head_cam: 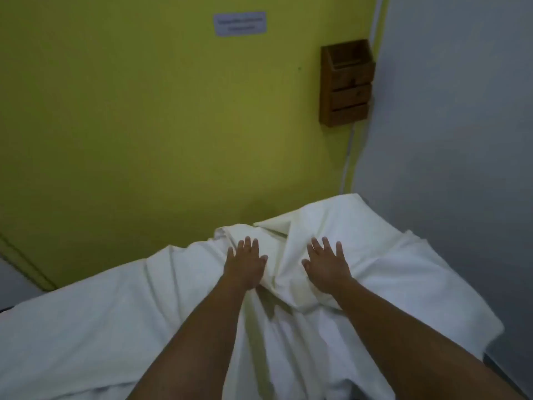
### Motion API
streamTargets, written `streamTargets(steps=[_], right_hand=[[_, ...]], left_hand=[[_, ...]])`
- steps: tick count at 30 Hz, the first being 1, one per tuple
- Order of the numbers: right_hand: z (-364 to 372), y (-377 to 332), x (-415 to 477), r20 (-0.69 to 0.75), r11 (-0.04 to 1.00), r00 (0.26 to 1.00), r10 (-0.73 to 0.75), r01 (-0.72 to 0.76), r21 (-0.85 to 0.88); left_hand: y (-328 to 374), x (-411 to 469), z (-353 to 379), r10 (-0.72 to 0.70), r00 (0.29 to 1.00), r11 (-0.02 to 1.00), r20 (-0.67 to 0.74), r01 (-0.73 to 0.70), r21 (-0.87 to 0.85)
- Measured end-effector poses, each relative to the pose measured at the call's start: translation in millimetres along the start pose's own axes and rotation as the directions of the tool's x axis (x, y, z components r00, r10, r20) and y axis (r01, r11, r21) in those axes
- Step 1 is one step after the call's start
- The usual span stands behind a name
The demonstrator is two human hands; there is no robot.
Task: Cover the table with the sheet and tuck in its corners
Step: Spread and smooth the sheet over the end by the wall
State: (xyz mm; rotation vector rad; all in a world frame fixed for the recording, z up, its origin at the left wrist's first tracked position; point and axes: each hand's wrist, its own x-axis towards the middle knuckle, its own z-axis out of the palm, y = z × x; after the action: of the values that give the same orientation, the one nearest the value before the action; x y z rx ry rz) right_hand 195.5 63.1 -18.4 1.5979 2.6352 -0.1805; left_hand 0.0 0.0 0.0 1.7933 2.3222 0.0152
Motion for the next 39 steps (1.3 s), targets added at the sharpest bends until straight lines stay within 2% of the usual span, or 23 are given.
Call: streamTargets(steps=[3,6,9,12,15,18,24,28,32,39], right_hand=[[19,32,-14,-0.021,0.995,0.995,0.097,-0.097,-0.007],[42,61,-32,-0.125,0.974,0.966,0.225,-0.227,-0.002],[61,78,-45,-0.084,0.962,0.958,0.273,-0.272,0.028],[77,79,-49,-0.105,0.942,0.938,0.331,-0.322,0.1],[88,77,-49,-0.131,0.886,0.886,0.445,-0.415,0.208],[103,86,-55,-0.084,0.84,0.855,0.512,-0.478,0.256],[118,117,-36,-0.078,0.797,0.806,0.586,-0.556,0.238],[121,143,-33,-0.105,0.817,0.816,0.568,-0.544,0.193],[118,172,-30,-0.142,0.802,0.791,0.596,-0.577,0.151],[115,223,-41,-0.149,0.813,0.799,0.582,-0.573,0.101]], left_hand=[[43,4,27,0.076,0.995,0.997,0.06,-0.078,0.026],[81,6,58,0.175,0.982,0.982,0.068,-0.179,0.061],[109,9,83,0.247,0.959,0.965,0.136,-0.256,0.051],[126,13,102,0.283,0.937,0.955,0.206,-0.294,0.023],[131,26,116,0.304,0.93,0.947,0.209,-0.319,0.041],[132,41,122,0.334,0.92,0.934,0.205,-0.352,0.057],[154,76,136,0.37,0.922,0.924,0.113,-0.378,0.056],[174,91,142,0.43,0.902,0.901,0.034,-0.431,0.045],[199,119,148,0.435,0.9,0.9,0.022,-0.435,-0.003],[230,155,140,0.506,0.86,0.861,0.065,-0.508,0.028]])
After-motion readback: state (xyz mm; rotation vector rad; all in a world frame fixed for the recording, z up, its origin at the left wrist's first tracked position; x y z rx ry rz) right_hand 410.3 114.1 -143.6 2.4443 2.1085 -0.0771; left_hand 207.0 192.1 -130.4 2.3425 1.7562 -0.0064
